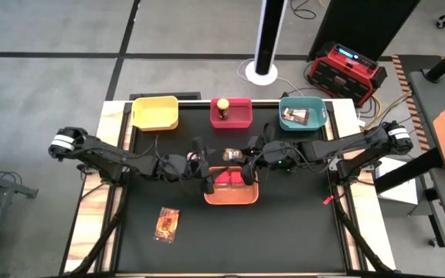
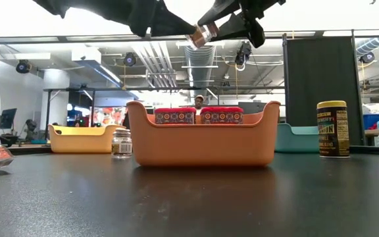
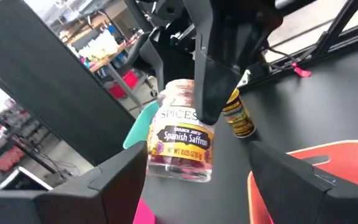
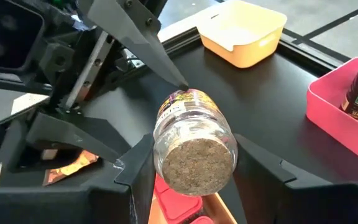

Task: Sort spices by type
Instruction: Put the transparent seasoning bottle into the yellow bin

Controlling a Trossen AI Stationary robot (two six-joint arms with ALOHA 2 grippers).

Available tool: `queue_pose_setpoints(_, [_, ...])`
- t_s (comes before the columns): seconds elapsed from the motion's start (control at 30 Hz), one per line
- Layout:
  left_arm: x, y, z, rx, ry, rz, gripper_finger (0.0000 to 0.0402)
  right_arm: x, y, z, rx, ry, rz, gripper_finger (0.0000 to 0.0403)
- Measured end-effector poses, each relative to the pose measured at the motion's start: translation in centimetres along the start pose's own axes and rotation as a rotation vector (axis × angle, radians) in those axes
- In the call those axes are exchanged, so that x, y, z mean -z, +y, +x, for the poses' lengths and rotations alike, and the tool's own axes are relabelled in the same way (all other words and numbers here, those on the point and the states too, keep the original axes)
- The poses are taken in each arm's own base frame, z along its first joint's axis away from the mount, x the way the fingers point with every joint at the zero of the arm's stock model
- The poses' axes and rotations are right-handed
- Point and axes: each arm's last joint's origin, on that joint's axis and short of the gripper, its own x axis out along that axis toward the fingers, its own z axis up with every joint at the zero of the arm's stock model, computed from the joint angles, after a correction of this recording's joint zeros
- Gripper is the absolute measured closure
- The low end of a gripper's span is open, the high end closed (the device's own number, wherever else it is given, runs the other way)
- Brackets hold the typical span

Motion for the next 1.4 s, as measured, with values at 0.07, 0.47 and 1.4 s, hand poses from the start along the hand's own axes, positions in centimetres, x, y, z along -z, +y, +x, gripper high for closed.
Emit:
queue_pose_setpoints(0.07, [0.2, -0.1, 0.3, -0.005, -0.002, 0.035, 0.0138, 0.0, 0.0, 0.0, -0.010, 0.005, -0.001, 0.0234])
queue_pose_setpoints(0.47, [0.7, 0.4, 1.2, -0.040, -0.011, 0.084, 0.0147, 0.0, 0.1, 0.0, -0.027, 0.006, 0.000, 0.0234])
queue_pose_setpoints(1.4, [0.6, 0.3, 1.2, 0.000, -0.042, 0.098, 0.0234, 0.0, 0.1, 0.0, -0.024, 0.010, -0.020, 0.0220])
